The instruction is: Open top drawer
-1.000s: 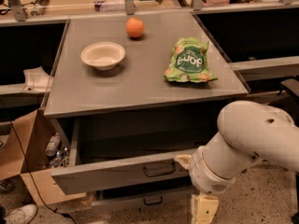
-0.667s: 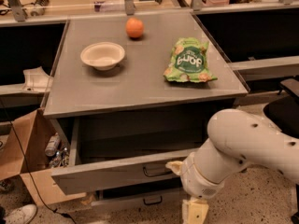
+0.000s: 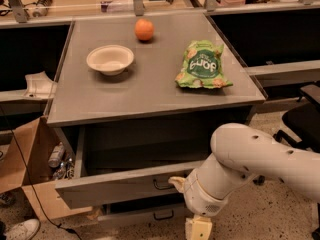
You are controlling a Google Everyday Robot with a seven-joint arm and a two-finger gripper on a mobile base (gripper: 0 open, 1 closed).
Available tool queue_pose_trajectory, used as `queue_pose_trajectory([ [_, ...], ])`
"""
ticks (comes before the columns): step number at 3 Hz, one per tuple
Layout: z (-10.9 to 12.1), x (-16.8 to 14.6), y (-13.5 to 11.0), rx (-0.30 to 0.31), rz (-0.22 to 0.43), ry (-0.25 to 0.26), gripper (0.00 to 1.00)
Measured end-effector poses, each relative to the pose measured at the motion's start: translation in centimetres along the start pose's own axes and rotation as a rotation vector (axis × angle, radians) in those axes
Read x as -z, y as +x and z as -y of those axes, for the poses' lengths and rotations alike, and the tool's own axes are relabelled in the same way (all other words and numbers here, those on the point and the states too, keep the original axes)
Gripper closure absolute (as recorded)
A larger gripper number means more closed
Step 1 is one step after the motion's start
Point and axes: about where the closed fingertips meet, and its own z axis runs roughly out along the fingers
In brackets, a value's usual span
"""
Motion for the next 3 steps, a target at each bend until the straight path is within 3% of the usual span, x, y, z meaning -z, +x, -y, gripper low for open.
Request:
queue_pose_trajectory([
  [2,-2.4,0.3,1.1,-0.001,-0.014,-0.058,0.00],
  [3,-6.5,2.6,2.5,-0.043,0.008,-0.074,0.00],
])
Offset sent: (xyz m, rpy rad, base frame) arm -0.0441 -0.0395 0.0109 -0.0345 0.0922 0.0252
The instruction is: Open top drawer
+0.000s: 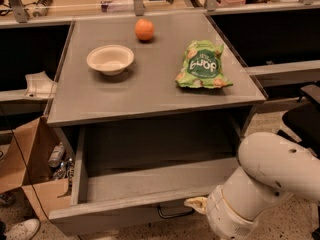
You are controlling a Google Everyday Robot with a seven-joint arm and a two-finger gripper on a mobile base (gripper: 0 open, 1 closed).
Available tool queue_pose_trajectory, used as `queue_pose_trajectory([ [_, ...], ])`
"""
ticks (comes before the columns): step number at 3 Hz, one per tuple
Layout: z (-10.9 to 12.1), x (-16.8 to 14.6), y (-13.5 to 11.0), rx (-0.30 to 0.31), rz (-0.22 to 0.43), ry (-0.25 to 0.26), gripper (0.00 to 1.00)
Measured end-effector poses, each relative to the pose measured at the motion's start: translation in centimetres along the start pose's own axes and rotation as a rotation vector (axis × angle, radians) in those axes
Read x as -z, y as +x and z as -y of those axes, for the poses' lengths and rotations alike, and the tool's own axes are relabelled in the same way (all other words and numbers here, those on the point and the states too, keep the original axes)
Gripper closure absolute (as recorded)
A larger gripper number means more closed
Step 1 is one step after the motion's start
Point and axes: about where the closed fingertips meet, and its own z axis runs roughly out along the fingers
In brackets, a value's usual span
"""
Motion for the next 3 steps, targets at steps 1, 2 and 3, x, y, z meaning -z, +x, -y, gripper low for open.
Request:
queue_pose_trajectory([
  [1,-0.2,0.1,0.0,-0.001,0.001,0.000,0.00],
  [2,0.8,3.7,-0.7,0.001,0.007,0.066,0.00],
  [3,1.2,7.2,-1.0,-0.026,0.013,0.098,0.00],
])
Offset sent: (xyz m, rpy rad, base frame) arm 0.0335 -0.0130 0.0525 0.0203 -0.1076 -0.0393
